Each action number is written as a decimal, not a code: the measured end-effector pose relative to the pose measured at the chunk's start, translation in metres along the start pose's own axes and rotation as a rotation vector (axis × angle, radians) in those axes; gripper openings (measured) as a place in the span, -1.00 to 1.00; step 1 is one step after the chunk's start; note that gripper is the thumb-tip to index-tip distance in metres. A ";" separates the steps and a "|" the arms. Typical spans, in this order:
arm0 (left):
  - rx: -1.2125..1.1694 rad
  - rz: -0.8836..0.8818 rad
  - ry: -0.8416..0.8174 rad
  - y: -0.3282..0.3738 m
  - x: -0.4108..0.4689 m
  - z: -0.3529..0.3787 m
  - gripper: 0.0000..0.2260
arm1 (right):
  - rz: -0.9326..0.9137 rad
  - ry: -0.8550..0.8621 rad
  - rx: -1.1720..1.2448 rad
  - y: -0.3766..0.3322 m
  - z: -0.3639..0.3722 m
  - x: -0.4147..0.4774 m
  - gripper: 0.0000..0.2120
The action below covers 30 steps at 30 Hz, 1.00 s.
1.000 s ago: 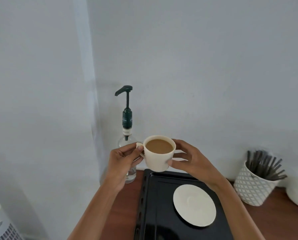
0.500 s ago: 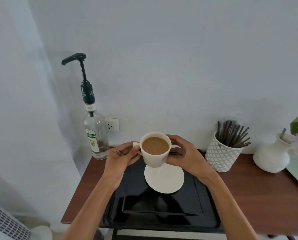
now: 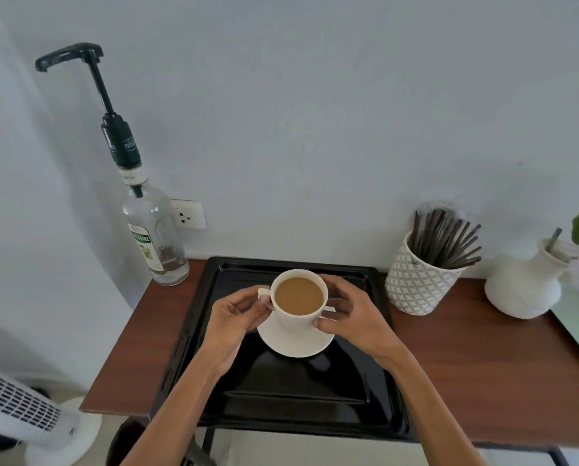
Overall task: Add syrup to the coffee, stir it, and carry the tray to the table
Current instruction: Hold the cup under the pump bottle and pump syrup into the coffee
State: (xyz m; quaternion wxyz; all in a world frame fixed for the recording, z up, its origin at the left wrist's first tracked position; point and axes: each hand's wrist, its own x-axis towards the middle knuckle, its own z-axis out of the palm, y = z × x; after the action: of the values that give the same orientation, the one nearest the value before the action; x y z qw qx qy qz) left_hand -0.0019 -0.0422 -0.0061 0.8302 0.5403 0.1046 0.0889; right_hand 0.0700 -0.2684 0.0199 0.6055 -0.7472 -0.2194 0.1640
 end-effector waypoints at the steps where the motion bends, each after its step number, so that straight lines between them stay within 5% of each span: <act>1: -0.004 -0.004 -0.006 -0.003 0.000 -0.001 -0.74 | 0.005 0.000 -0.001 0.004 0.000 -0.001 -0.35; 10: 0.038 -0.040 -0.036 -0.016 0.011 -0.010 -0.64 | 0.050 0.031 0.030 0.025 0.005 0.003 -0.36; 30: 0.209 -0.080 -0.026 -0.011 0.025 -0.008 -0.84 | 0.069 0.037 0.095 0.033 0.006 0.010 -0.36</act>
State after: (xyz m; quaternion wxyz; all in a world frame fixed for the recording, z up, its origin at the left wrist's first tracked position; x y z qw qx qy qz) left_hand 0.0200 -0.0332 -0.0208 0.7736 0.6204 0.1239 0.0373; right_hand 0.0793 -0.2634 -0.0134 0.6382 -0.7277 -0.1743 0.1809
